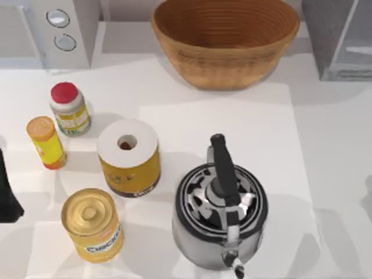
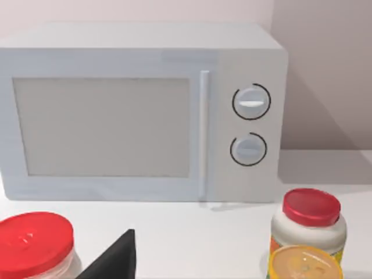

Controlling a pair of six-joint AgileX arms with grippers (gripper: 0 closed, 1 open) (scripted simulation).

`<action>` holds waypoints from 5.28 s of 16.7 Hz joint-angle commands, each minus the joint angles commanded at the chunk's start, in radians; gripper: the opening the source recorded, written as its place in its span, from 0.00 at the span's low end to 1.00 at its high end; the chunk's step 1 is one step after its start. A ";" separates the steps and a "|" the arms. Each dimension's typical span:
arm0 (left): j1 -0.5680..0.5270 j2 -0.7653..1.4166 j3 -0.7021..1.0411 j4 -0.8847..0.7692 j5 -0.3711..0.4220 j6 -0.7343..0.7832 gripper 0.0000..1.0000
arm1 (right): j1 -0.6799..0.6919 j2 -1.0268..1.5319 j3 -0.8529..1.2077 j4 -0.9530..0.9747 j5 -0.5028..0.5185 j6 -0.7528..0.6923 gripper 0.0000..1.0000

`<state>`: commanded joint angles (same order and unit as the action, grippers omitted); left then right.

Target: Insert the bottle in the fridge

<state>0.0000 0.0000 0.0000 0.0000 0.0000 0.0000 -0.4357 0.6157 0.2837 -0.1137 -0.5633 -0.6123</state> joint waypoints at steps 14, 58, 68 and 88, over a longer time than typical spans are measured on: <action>0.000 0.000 0.000 0.000 0.000 0.000 1.00 | -0.397 1.010 0.247 -0.452 -0.702 -1.063 1.00; 0.000 0.000 0.000 0.000 0.000 0.000 1.00 | -0.115 1.046 0.028 0.585 -0.619 -0.226 0.10; 0.000 0.000 0.000 0.000 0.000 0.000 1.00 | -0.116 1.046 0.028 0.585 -0.619 -0.225 0.01; 0.000 0.000 0.000 0.000 0.000 0.000 1.00 | -0.408 1.147 0.593 -0.720 -0.692 -1.156 0.01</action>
<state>0.0000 0.0000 0.0000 0.0000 0.0000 0.0000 -0.8437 1.7631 0.8766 -0.8339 -1.2551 -1.7686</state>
